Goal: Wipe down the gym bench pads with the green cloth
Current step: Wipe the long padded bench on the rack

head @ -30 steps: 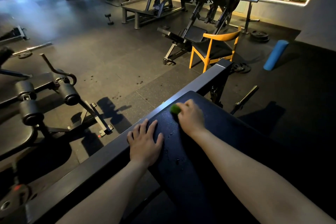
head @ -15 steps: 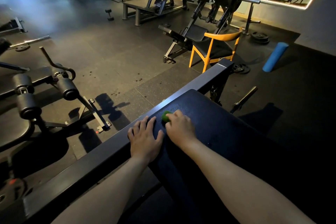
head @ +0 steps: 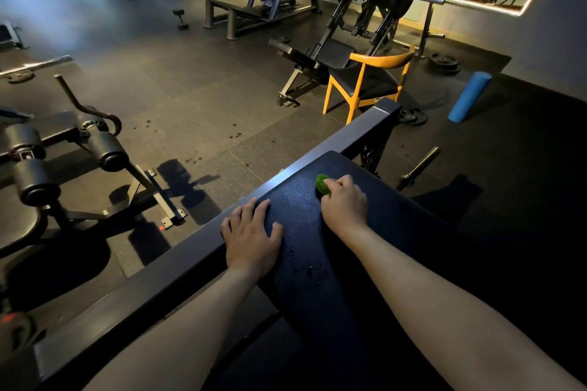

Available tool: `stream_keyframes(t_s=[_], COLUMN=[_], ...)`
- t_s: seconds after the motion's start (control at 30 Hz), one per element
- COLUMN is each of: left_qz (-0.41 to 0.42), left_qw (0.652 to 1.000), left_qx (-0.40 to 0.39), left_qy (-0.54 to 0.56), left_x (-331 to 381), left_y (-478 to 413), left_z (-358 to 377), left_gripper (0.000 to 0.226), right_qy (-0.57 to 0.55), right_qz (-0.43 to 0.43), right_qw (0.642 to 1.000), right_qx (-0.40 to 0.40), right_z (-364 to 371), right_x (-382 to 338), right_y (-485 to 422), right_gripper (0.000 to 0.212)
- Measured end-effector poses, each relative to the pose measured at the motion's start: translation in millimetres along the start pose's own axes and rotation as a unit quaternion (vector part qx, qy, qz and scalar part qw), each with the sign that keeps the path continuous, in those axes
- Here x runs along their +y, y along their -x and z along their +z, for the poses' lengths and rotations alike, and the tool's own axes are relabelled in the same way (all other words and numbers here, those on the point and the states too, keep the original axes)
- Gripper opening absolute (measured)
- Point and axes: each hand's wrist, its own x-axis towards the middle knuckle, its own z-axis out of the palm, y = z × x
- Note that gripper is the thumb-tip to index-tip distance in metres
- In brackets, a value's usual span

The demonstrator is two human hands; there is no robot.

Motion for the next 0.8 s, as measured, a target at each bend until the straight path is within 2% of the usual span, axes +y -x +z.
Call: stream_keyframes(t_s=[0.13,0.27,0.43,0.47,0.57,0.67,0.8], left_qz=[0.003,0.006,0.036,0.039,0.008,-0.011,0.004], left_qw=[1.000,0.999,0.993,0.993,0.996,0.995,0.995], left_qx=[0.002,-0.007,-0.039,-0.045,-0.052,-0.051,-0.053], left_qy=[0.007,0.036,0.101,0.100,0.072,0.081,0.090], left_x=[-2.0,-5.0,-18.5,-24.2,-44.4,-56.1,-60.3], left_y=[0.1,0.5,4.6,7.1,23.0,40.6,42.8], left_z=[-1.4,-3.2,-16.9,-19.5,-20.8,-17.7,-17.7], left_gripper=[0.074,0.081,0.078,0.080,0.078,0.075,0.078], right_qy=[-0.032,-0.049,-0.045,-0.036,-0.023,-0.013,-0.008], right_qz=[-0.029,-0.073,-0.140,-0.144,-0.073,0.013,-0.031], right_qw=[0.999,0.996,0.981,0.982,0.997,1.000,0.999], right_qx=[-0.017,-0.035,-0.125,-0.121,-0.027,-0.007,-0.031], right_z=[11.0,18.3,4.7,0.6,-4.5,1.5,15.2], right_x=[-30.8,-57.5,-47.2,-42.9,-29.9,-31.5,-54.4], right_y=[23.6,51.6,46.6,40.8,27.3,31.7,51.0], right_gripper=[0.031,0.034,0.041,0.042,0.042,0.039,0.033])
